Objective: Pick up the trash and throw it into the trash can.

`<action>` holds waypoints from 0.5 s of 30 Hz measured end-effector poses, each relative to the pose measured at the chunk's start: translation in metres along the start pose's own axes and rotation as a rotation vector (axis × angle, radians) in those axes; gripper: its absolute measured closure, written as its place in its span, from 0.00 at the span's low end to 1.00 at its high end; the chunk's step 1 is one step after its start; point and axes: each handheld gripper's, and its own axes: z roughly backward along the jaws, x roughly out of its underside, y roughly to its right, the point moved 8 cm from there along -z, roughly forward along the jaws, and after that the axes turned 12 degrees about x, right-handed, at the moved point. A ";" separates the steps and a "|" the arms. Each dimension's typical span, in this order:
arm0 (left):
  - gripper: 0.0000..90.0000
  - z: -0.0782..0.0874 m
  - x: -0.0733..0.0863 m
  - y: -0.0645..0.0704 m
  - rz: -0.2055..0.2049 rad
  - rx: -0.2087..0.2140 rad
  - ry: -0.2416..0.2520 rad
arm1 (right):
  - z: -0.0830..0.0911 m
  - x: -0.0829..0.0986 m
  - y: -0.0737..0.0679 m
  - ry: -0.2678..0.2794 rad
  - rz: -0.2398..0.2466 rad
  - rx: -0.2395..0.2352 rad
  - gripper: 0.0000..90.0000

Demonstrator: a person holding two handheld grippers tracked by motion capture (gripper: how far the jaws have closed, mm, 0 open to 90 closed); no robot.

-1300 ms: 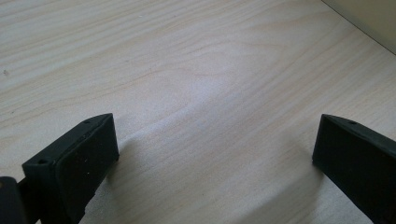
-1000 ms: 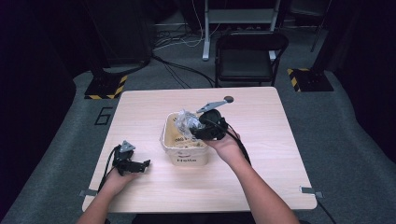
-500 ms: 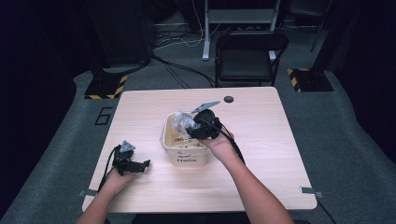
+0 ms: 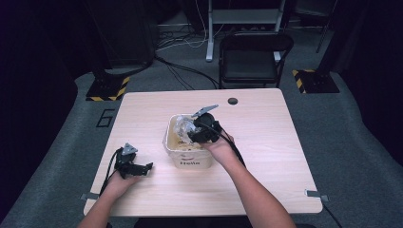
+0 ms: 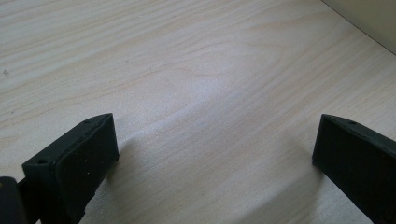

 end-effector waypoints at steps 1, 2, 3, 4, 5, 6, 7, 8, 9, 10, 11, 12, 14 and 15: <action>0.00 0.000 0.000 0.000 0.001 0.000 0.001 | -0.001 0.001 0.000 -0.004 0.001 -0.001 0.61; 0.00 0.000 0.000 0.000 0.001 0.000 0.002 | -0.001 0.001 0.000 -0.004 0.001 -0.001 0.61; 0.00 0.000 0.000 0.000 -0.001 0.000 -0.001 | -0.002 0.001 -0.001 -0.008 0.001 0.000 0.61; 0.00 0.000 0.000 0.000 0.000 0.000 -0.001 | -0.003 0.002 -0.001 -0.013 0.000 0.000 0.60; 0.00 0.000 0.000 0.000 -0.001 0.000 -0.001 | -0.005 0.003 -0.001 -0.019 0.001 -0.002 0.58; 0.00 0.000 0.000 0.000 0.004 -0.001 0.004 | -0.006 0.003 -0.002 -0.024 0.002 -0.005 0.56; 0.00 0.000 0.000 0.000 0.004 -0.001 0.004 | -0.007 0.004 -0.002 -0.025 0.006 -0.005 0.56; 0.00 0.000 0.000 0.000 -0.001 0.000 -0.001 | -0.007 0.004 -0.002 -0.025 0.006 -0.005 0.54; 0.00 0.000 0.000 0.000 0.000 0.000 0.000 | -0.007 0.004 -0.002 -0.024 0.008 -0.001 0.52; 0.00 0.000 0.000 0.000 0.000 0.000 0.000 | -0.007 0.005 -0.003 -0.023 0.008 0.004 0.49; 0.00 0.000 0.000 0.000 0.000 0.000 -0.001 | -0.007 0.005 -0.002 -0.024 0.016 0.007 0.46; 0.00 0.000 0.000 0.000 0.001 0.000 0.001 | -0.007 0.007 -0.001 -0.028 0.012 0.023 0.42; 0.00 0.000 0.000 0.000 0.004 -0.001 0.005 | -0.007 0.007 0.000 -0.025 0.011 0.027 0.40; 0.00 0.000 0.000 0.000 0.001 0.000 0.001 | -0.006 0.008 0.001 -0.025 0.003 0.028 0.38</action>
